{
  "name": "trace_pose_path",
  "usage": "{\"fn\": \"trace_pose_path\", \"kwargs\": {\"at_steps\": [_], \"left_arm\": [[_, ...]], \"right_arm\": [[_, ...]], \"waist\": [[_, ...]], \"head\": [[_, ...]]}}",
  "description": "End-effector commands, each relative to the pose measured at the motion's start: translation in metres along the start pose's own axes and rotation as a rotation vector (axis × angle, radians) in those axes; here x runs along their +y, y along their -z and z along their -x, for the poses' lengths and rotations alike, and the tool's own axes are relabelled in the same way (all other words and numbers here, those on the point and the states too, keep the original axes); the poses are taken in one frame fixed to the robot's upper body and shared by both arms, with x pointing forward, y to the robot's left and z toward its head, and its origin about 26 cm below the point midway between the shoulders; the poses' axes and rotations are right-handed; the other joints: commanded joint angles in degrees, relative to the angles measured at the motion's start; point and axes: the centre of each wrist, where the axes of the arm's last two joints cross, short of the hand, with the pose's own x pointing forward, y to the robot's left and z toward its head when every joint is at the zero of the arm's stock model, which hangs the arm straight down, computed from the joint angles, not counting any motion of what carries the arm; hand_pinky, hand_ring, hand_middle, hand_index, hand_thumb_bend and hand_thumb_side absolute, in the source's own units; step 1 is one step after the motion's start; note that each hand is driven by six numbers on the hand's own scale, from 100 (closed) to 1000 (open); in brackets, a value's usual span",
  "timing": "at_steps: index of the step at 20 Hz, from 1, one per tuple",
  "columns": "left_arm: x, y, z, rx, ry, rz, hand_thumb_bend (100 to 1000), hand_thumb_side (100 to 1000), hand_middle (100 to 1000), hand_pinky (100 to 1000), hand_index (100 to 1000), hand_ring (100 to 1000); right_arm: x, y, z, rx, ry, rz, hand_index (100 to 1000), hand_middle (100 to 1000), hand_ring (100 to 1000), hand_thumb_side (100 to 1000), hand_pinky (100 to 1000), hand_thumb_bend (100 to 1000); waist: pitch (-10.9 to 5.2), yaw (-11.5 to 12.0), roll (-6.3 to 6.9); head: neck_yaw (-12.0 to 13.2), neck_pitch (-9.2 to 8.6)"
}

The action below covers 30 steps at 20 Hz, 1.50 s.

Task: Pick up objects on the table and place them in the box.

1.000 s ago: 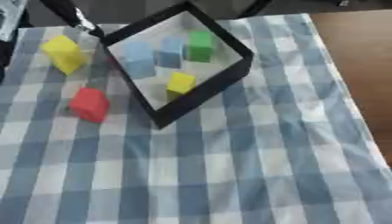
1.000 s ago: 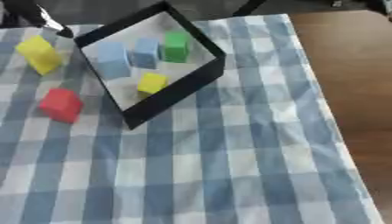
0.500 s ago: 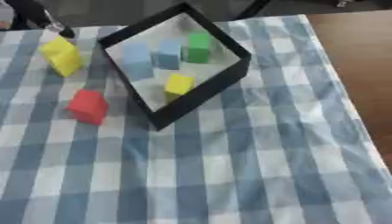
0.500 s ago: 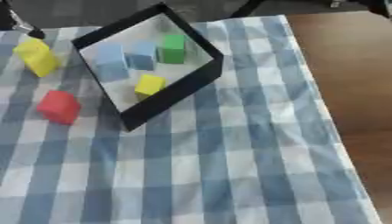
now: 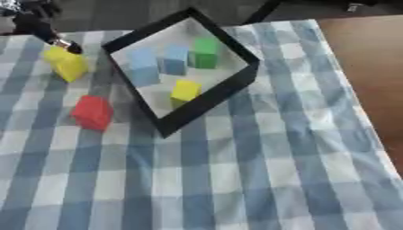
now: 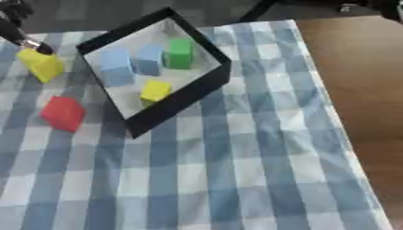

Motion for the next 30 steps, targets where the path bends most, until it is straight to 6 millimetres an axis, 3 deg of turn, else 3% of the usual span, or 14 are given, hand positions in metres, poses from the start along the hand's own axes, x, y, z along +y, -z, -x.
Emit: {"fn": "trace_pose_path", "kwargs": {"at_steps": [1,18,19,20,30], "left_arm": [[0.009,-0.004,0.006,0.046,-0.021,-0.001,855,434,798,856,884,877],[-0.011,0.005,0.023,0.222,-0.071,0.021,859,439,802,863,886,881],[-0.012,0.006,0.024,0.230,-0.073,0.019,828,436,803,864,886,882],[-0.012,0.006,0.025,0.238,-0.075,0.015,861,437,803,865,887,882],[-0.013,0.006,0.026,0.249,-0.108,-0.035,852,432,830,866,901,896]], "right_arm": [[-0.007,0.002,-0.008,-0.021,-0.039,0.005,746,694,763,544,890,100],[-0.007,0.001,-0.007,-0.018,-0.050,0.013,745,695,762,542,891,100],[-0.007,0.001,-0.007,-0.019,-0.051,0.013,745,695,762,539,891,100],[-0.007,0.001,-0.007,-0.019,-0.052,0.013,745,695,762,542,891,100],[-0.008,0.000,-0.006,-0.015,-0.059,0.017,745,694,762,544,892,100]], "waist": [[-0.67,0.1,0.23],[0.02,-0.3,0.29],[0.06,-0.3,0.27],[0.11,-0.4,0.25],[0.95,-0.5,0.24]], "head": [[0.0,-0.45],[0.5,-0.78],[0.5,-0.81],[0.5,-0.86],[0.9,-1.52]]}}
